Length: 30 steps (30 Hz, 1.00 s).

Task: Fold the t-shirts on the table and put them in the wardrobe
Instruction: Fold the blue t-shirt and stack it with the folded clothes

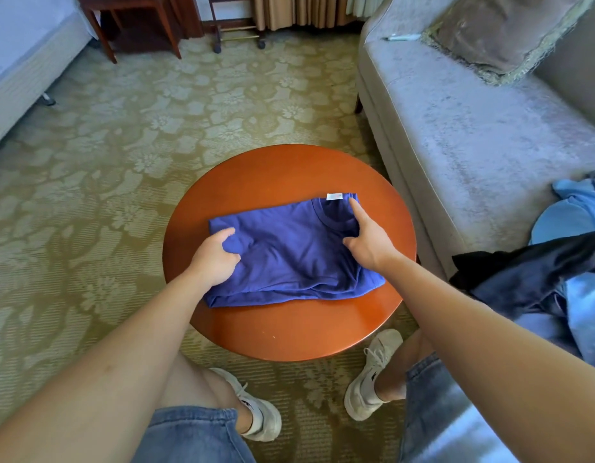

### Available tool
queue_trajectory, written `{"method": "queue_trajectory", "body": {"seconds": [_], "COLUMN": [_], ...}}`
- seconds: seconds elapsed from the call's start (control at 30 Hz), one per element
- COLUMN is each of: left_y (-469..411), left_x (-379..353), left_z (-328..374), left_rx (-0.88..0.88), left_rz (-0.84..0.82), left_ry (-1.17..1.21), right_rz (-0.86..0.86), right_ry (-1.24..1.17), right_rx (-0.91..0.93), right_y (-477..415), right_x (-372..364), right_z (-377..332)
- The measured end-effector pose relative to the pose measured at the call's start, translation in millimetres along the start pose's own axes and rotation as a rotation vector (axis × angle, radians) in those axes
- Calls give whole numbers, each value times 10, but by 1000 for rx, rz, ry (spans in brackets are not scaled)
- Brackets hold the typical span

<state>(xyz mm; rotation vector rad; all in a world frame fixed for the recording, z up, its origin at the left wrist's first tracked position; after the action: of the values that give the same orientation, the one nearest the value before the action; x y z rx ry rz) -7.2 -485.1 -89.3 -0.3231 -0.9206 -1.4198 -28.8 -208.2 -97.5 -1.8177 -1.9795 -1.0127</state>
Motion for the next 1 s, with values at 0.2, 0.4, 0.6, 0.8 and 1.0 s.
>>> {"method": "queue_trajectory", "body": {"seconds": [0.2, 0.4, 0.6, 0.8, 1.0], "left_y": [86, 288, 551, 821, 998], "left_x": [99, 231, 237, -69, -385], "left_z": [320, 816, 1319, 1889, 2199], "left_rx": [-60, -199, -328, -452, -475], "left_rz": [-11, 10, 34, -9, 0], "left_ry": [-6, 17, -25, -35, -52], "right_rz": [71, 194, 384, 496, 493], "right_ry": [-18, -9, -94, -58, -115], "right_rx": [48, 117, 121, 67, 26], "right_y": [298, 683, 1093, 1425, 1502], "right_x": [240, 694, 1106, 1571, 1839], "right_z": [-30, -98, 128, 385, 542]}}
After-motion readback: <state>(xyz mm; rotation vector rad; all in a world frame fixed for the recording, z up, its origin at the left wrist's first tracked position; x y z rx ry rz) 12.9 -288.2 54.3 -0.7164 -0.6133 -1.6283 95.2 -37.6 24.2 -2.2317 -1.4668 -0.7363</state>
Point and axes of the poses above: each hand's wrist, its own y-axis away from the middle knuckle, its own x-axis out of the back of the hand, z = x × y, the point moved 1 cm from there along -y, towards the middle knuckle, and after that the axes turned 3 degrees about -x, right-handed, at the moved point
